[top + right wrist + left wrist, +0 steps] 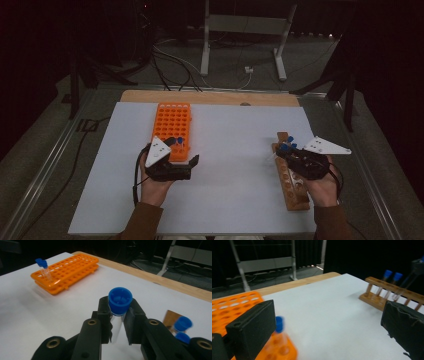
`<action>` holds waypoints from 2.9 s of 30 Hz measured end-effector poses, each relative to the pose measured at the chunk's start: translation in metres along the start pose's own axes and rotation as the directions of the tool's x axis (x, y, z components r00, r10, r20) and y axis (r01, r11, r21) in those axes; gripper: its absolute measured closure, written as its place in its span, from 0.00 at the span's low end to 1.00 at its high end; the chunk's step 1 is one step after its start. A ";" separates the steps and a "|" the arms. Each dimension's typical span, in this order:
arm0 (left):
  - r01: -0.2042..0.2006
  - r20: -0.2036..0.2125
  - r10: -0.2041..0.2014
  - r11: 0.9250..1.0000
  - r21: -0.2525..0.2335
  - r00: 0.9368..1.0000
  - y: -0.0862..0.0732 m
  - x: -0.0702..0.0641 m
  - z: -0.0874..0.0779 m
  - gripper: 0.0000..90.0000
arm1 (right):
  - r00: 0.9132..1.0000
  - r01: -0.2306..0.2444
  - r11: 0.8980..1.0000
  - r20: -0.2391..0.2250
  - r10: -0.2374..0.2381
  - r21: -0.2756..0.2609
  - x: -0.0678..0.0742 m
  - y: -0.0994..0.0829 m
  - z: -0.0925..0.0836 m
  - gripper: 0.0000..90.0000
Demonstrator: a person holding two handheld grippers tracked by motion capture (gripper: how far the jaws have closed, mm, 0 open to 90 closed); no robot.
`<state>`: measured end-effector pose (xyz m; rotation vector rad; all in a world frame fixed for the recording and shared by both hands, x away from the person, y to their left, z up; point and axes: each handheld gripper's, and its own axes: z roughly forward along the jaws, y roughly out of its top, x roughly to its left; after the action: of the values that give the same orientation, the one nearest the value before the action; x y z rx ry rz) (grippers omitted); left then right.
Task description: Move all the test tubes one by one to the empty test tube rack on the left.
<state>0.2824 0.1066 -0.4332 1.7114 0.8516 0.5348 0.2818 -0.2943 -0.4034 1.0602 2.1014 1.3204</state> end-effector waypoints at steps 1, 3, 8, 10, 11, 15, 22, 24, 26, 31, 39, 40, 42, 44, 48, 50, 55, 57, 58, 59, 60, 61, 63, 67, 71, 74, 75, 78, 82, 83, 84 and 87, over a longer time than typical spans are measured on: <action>-0.008 0.009 0.007 1.000 0.003 1.000 0.001 -0.003 0.004 0.01 | 1.000 -0.005 1.000 -0.010 0.005 -0.003 0.001 0.000 0.001 0.85; -0.015 0.027 0.015 1.000 0.009 1.000 0.002 -0.010 0.011 0.01 | 1.000 -0.012 1.000 -0.025 0.012 -0.005 0.003 0.001 0.003 0.85; -0.036 0.072 0.034 0.999 0.028 0.997 0.003 -0.027 0.030 0.01 | 0.999 -0.007 1.000 -0.050 0.007 -0.003 0.010 0.003 0.008 0.85; -0.050 0.088 0.046 0.998 0.037 0.995 0.003 -0.034 0.037 0.01 | 0.998 -0.007 1.000 -0.061 0.007 -0.002 0.013 0.003 0.010 0.85; -0.051 0.097 0.047 0.998 0.041 0.994 0.002 -0.038 0.041 0.01 | 0.998 -0.006 1.000 -0.064 0.006 -0.002 0.014 0.004 0.011 0.85; -0.065 0.125 0.059 0.996 0.052 0.990 0.001 -0.050 0.053 0.01 | 0.996 -0.010 1.000 -0.088 0.010 0.001 0.020 0.005 0.014 0.85; -0.094 0.168 0.080 0.993 0.076 0.982 -0.001 -0.068 0.069 0.07 | 0.994 0.005 1.000 -0.111 -0.003 0.015 0.030 0.006 0.023 0.85; -0.105 0.180 0.089 0.991 0.080 0.980 -0.001 -0.074 0.072 0.08 | 0.993 0.009 1.000 -0.117 -0.006 0.019 0.033 0.006 0.025 0.85; -0.112 0.193 0.093 0.990 0.086 0.977 -0.002 -0.079 0.076 0.09 | 0.992 0.010 1.000 -0.124 -0.007 0.022 0.036 0.006 0.027 0.85; -0.110 0.219 0.089 0.991 0.082 0.972 -0.004 -0.089 0.084 0.18 | 0.988 0.009 1.000 -0.152 -0.006 0.022 0.042 0.006 0.030 0.85; -0.135 0.242 0.115 0.989 0.066 0.963 -0.007 -0.104 0.091 0.41 | 0.983 0.019 0.999 -0.184 -0.012 0.038 0.049 0.005 0.036 0.85; -0.133 0.251 0.113 0.989 0.063 0.961 -0.007 -0.105 0.092 0.45 | 0.983 0.021 0.999 -0.184 -0.013 0.039 0.050 0.005 0.036 0.85; -0.135 0.264 0.115 0.989 0.059 0.958 -0.008 -0.106 0.092 0.54 | 0.982 0.018 0.999 -0.188 -0.011 0.040 0.050 0.005 0.036 0.85; -0.139 0.272 0.118 0.989 0.057 0.955 -0.008 -0.106 0.092 0.62 | 0.982 0.019 0.999 -0.190 -0.011 0.043 0.050 0.005 0.036 0.85; -0.146 0.283 0.125 0.988 0.051 0.951 -0.008 -0.107 0.092 0.74 | 0.980 0.021 0.999 -0.199 -0.010 0.050 0.051 0.005 0.038 0.85; -0.150 0.278 0.130 0.987 0.055 0.952 -0.008 -0.107 0.092 0.78 | 0.979 0.019 0.998 -0.205 -0.008 0.051 0.051 0.004 0.038 0.85; -0.144 0.293 0.123 0.988 0.050 0.948 -0.009 -0.106 0.091 0.86 | 0.976 0.009 0.999 -0.217 0.002 0.050 0.050 0.004 0.038 0.85; -0.142 0.294 0.121 0.989 0.050 0.948 -0.009 -0.106 0.091 0.87 | 0.976 0.011 0.999 -0.218 0.000 0.049 0.051 0.004 0.038 0.85; -0.140 0.296 0.119 0.989 0.050 0.948 -0.009 -0.106 0.091 0.87 | 0.976 0.012 0.999 -0.219 -0.001 0.048 0.050 0.004 0.038 0.84; -0.139 0.294 0.118 0.989 0.051 0.949 -0.009 -0.106 0.091 0.87 | 0.976 0.013 0.999 -0.220 -0.002 0.046 0.050 0.004 0.038 0.82; -0.138 0.292 0.117 0.989 0.053 0.949 -0.009 -0.106 0.092 0.87 | 0.976 0.012 0.999 -0.218 -0.003 0.041 0.050 0.004 0.038 0.77; -0.137 0.289 0.115 0.989 0.056 0.950 -0.009 -0.106 0.092 0.87 | 0.976 0.009 0.999 -0.217 -0.001 0.035 0.049 0.004 0.037 0.73; -0.138 0.285 0.115 0.989 0.062 0.952 -0.009 -0.104 0.092 0.87 | 0.975 0.000 1.000 -0.222 0.005 0.023 0.047 0.005 0.036 0.62; -0.128 0.274 0.106 0.990 0.066 0.956 -0.008 -0.101 0.092 0.87 | 0.978 -0.012 1.000 -0.209 0.010 -0.007 0.043 0.006 0.032 0.42; -0.118 0.267 0.097 0.991 0.063 0.959 -0.007 -0.099 0.090 0.87 | 0.983 -0.009 0.999 -0.184 0.002 -0.039 0.040 0.007 0.027 0.30; -0.112 0.261 0.093 0.992 0.059 0.961 -0.006 -0.096 0.088 0.87 | 0.987 -0.016 0.999 -0.159 0.008 -0.048 0.038 0.007 0.025 0.20; -0.108 0.259 0.090 0.992 0.058 0.962 -0.006 -0.096 0.087 0.87 | 0.988 -0.019 0.999 -0.153 0.012 -0.049 0.037 0.007 0.024 0.18; -0.104 0.251 0.086 0.993 0.057 0.964 -0.005 -0.092 0.085 0.87 | 0.989 -0.034 0.998 -0.147 0.026 -0.053 0.033 0.006 0.023 0.15; -0.094 0.241 0.079 0.994 0.052 0.967 -0.003 -0.087 0.082 0.87 | 0.988 -0.055 0.997 -0.144 0.047 -0.055 0.027 0.005 0.022 0.09; -0.092 0.239 0.077 0.994 0.052 0.968 -0.003 -0.086 0.081 0.87 | 0.988 -0.058 0.997 -0.147 0.050 -0.053 0.027 0.004 0.022 0.07; -0.090 0.236 0.076 0.995 0.049 0.969 -0.002 -0.085 0.080 0.87 | 0.987 -0.060 0.997 -0.154 0.051 -0.053 0.026 0.004 0.022 0.06; -0.085 0.230 0.072 0.995 0.046 0.970 -0.001 -0.081 0.076 0.87 | 0.987 -0.059 0.997 -0.155 0.051 -0.052 0.025 0.004 0.022 0.03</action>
<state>0.2853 -0.0032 -0.4514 1.8235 0.6411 0.3605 0.2831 -0.2616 -0.4091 1.0291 2.1442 1.5239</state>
